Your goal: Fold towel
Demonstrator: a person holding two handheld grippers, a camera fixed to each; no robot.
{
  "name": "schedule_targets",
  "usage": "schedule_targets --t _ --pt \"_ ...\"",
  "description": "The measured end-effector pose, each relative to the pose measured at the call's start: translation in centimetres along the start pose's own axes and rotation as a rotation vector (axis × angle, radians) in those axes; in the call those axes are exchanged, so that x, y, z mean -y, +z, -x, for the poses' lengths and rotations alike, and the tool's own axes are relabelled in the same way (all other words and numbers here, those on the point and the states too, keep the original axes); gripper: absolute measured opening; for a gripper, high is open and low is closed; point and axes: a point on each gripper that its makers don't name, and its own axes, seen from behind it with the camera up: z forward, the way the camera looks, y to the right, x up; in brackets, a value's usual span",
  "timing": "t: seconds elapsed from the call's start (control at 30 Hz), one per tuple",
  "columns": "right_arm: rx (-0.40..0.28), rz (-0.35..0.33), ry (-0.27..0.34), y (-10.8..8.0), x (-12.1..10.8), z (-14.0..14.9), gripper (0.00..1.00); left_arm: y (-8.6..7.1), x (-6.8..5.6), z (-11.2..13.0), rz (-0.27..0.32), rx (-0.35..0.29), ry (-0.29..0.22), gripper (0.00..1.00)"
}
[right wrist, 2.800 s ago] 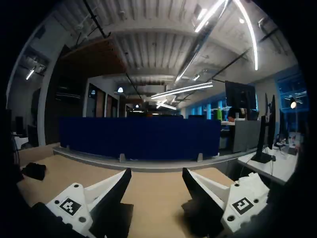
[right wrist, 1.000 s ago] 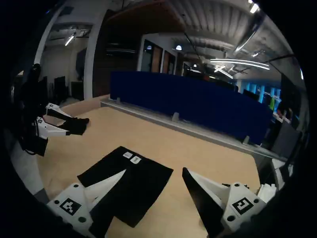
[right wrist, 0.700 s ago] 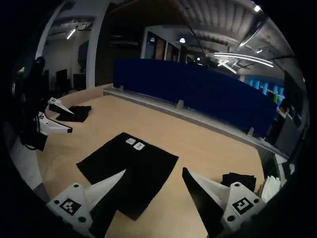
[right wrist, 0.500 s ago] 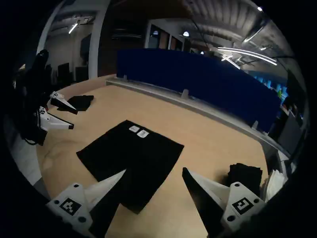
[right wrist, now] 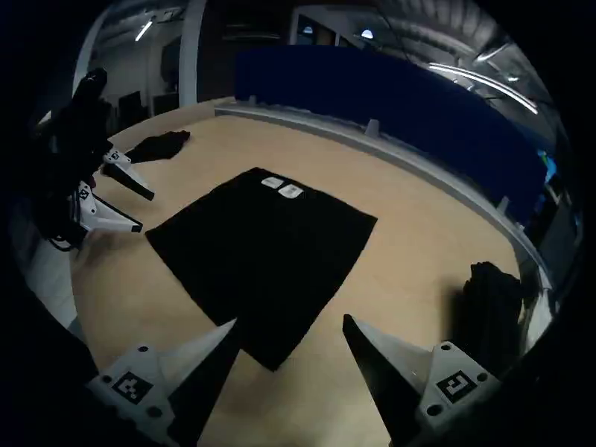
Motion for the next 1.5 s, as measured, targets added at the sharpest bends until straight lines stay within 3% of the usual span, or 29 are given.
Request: schedule_targets --t 0.27,0.5,0.67,1.07,1.2,1.37,1.5 --pt "0.056 -0.020 0.007 1.0 0.7 2.7 1.00 1.3 -0.1 1.6 0.027 0.059 -0.025 0.94" --pt "0.087 -0.030 0.010 1.5 0.9 3.9 0.99 1.8 -0.2 2.3 0.041 0.087 -0.007 0.94" --pt "0.121 -0.047 0.006 1.9 1.4 5.0 0.84 1.9 -0.4 2.6 0.046 0.101 -0.004 0.93" --pt "0.147 -0.071 0.034 2.5 2.1 6.2 0.73 2.0 -0.9 2.6 0.056 0.127 0.000 0.83" --pt "0.143 -0.071 0.047 2.6 2.1 6.3 0.56 2.2 -0.9 2.9 0.049 0.132 0.011 0.75" --pt "0.139 -0.075 0.043 2.7 2.2 6.2 0.49 2.4 -0.5 3.0 0.034 0.136 0.017 0.64" --pt "0.134 -0.078 0.033 2.8 2.4 6.1 0.37 2.3 0.0 3.0 0.007 0.146 0.014 0.55"
